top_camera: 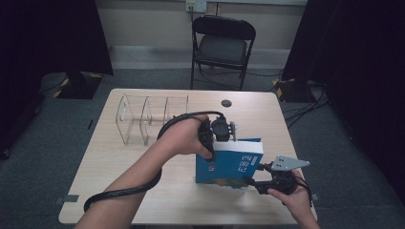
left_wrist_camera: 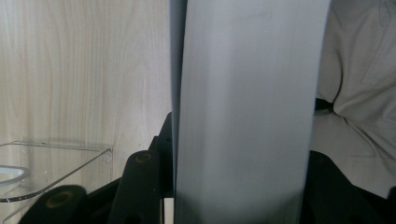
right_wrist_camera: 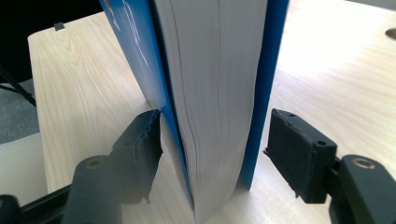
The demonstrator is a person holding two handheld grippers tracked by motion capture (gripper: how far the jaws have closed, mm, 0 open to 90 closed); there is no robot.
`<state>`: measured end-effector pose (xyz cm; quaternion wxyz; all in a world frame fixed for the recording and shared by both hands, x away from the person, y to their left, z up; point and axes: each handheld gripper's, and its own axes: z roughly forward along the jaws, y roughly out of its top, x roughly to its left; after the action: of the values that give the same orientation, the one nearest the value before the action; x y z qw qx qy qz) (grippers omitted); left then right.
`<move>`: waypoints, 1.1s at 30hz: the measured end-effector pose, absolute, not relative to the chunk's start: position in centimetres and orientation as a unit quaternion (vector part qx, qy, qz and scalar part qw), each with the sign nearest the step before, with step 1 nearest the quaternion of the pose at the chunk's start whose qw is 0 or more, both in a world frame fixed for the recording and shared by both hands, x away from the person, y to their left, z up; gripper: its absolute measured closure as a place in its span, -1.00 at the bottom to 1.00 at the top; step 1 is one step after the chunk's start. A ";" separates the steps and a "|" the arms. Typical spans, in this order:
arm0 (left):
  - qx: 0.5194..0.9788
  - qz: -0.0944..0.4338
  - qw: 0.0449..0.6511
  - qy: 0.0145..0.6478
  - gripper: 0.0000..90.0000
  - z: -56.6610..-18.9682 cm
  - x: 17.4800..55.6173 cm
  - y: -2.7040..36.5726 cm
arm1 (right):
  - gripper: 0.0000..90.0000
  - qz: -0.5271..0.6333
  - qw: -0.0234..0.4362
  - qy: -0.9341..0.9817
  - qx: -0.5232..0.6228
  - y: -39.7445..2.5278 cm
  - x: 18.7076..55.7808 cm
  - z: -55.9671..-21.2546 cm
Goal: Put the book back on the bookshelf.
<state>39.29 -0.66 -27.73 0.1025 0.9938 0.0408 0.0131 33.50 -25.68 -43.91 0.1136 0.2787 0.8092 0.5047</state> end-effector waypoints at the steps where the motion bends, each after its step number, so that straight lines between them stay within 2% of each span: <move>1: 0.994 0.013 0.099 0.039 0.33 -27.7 39.3 -0.7 | -0.23 0.502 0.114 0.809 0.282 -25.7 33.4 -44.1; 10: 0.998 0.015 0.049 0.039 0.30 -27.9 39.6 -1.8 | -0.23 0.470 0.118 0.826 0.288 -26.0 33.1 -45.9; 15: 0.998 0.021 0.052 0.015 0.29 -28.3 39.7 -1.7 | -0.27 0.443 0.123 0.838 0.293 -26.4 33.2 -46.8; 33: 0.996 0.012 0.082 0.029 0.33 -28.9 39.7 -1.1 | -0.34 0.405 0.105 0.854 0.309 -26.9 33.5 -48.7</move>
<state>39.67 -1.13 -28.87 0.0824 0.9961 0.0291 0.0123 33.50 -26.94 -48.73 0.1050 0.3094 0.8541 0.4047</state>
